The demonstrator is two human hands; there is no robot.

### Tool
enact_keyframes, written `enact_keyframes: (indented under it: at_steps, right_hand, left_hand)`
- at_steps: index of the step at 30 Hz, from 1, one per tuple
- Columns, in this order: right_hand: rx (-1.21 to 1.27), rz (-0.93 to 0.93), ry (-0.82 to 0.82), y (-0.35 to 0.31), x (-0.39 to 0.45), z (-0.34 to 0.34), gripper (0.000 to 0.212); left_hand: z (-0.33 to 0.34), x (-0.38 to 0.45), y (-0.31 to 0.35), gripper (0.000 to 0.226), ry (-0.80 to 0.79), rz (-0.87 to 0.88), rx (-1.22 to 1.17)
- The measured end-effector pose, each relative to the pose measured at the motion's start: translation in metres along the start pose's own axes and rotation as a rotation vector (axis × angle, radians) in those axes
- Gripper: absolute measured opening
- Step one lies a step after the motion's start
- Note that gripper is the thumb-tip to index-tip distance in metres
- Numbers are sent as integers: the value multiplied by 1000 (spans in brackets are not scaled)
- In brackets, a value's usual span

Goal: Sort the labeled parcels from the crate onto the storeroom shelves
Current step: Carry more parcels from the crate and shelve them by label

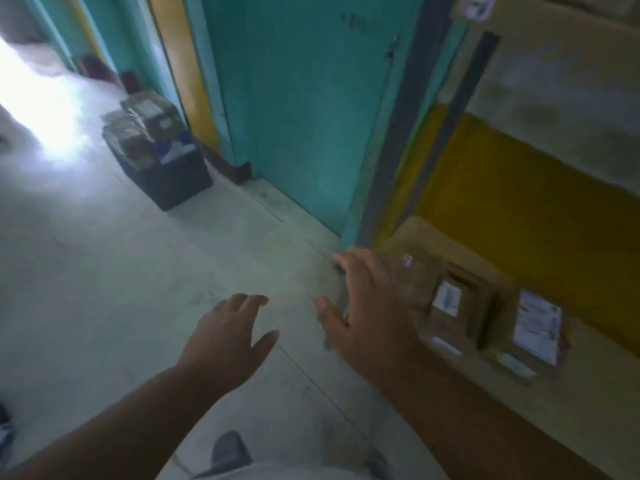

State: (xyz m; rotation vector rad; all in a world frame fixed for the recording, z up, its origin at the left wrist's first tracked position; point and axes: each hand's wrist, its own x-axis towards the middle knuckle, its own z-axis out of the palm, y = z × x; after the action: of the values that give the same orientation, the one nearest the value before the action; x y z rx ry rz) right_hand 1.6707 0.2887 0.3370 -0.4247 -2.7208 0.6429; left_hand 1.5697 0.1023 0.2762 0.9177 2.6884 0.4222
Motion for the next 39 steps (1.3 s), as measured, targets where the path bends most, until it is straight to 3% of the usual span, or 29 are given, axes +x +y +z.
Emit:
enact_keyframes:
  at_steps: [7,17,26,32,39]
  right_hand:
    - [2,-157,-96,-155,113,82,52]
    - [7,-343,-186,-260,329,190,56]
    - [21,-542,-271,-401,536,301,51]
    - [11,-441,-228,-476,660,391,51]
    - [-62,-227,-160,-500,782,422,54]
  left_hand:
    - [-106,-5,-160,61,140,-219,75]
    - [-181,119,-324,58,238,-441,39]
    - [-272,194,-489,58,281,-687,11]
    - [-330,284,-628,56,296,-615,-34]
    - [-418,428,-734,58,166,-388,-4]
